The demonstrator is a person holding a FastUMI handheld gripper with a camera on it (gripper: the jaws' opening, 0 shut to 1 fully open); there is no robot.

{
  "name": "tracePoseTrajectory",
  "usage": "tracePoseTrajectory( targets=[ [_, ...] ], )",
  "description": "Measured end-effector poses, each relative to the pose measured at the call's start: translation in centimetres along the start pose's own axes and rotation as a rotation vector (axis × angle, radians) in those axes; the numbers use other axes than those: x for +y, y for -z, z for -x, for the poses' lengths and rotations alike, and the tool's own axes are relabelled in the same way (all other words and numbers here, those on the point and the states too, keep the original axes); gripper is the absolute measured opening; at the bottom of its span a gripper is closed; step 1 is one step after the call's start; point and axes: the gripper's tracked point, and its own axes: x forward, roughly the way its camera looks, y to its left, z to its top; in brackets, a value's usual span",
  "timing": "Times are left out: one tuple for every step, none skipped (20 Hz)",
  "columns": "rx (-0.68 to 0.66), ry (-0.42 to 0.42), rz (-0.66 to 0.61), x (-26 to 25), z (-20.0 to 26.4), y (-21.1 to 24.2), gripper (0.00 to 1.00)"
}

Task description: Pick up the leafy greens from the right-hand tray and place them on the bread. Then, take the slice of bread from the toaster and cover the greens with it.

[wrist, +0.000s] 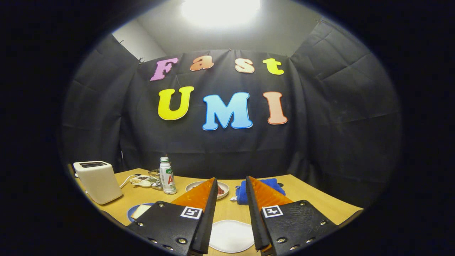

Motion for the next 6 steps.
tracePoseTrajectory(
  targets=[
    [-0.024, 0.007, 0.017, -1.7, 0.1, -0.5, 0.47],
    [-0.043, 0.011, 0.032, -3.0, 0.5, -0.9, 0.52],
    [-0.057, 0.018, 0.041, -4.8, 0.7, -1.3, 0.75],
    [-0.068, 0.028, 0.044, -6.8, 0.8, -1.6, 0.83],
    [-0.076, 0.044, 0.043, -8.9, 1.0, -1.8, 0.91],
    [-0.088, 0.066, 0.035, -11.4, 1.2, -2.2, 0.92]
  ],
)
